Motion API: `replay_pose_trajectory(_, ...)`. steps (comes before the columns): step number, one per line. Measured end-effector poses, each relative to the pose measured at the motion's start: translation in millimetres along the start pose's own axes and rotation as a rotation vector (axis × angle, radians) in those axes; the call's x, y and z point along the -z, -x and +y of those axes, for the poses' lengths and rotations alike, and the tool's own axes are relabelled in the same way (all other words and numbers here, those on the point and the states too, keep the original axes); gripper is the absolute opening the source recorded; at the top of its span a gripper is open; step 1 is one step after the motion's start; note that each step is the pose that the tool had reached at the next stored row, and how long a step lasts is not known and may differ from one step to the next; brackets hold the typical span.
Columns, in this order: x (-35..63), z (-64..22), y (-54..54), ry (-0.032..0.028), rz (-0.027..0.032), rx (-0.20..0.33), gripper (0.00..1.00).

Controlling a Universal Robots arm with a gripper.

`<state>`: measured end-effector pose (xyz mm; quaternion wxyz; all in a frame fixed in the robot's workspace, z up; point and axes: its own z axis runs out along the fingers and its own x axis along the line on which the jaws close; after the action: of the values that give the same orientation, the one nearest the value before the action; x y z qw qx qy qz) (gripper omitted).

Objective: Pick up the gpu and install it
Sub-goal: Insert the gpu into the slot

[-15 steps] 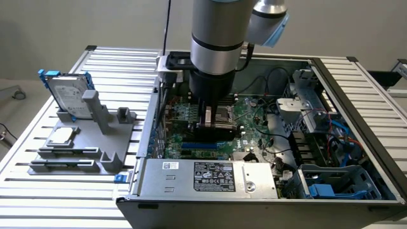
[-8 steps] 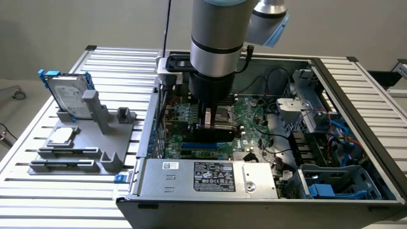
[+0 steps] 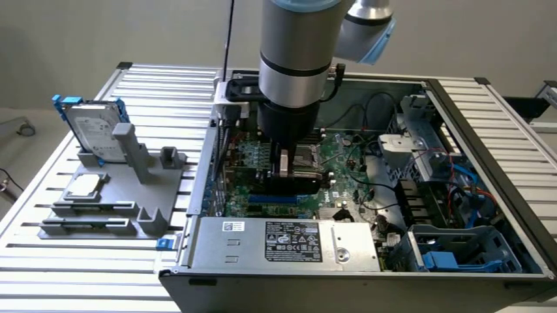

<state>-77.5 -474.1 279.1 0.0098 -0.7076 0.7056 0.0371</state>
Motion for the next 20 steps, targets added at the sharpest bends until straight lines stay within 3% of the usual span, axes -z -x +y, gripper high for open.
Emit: replay_pose_trajectory(20,-10.1,3.0,-0.7,-0.003,-0.0009,-0.002,0.27)
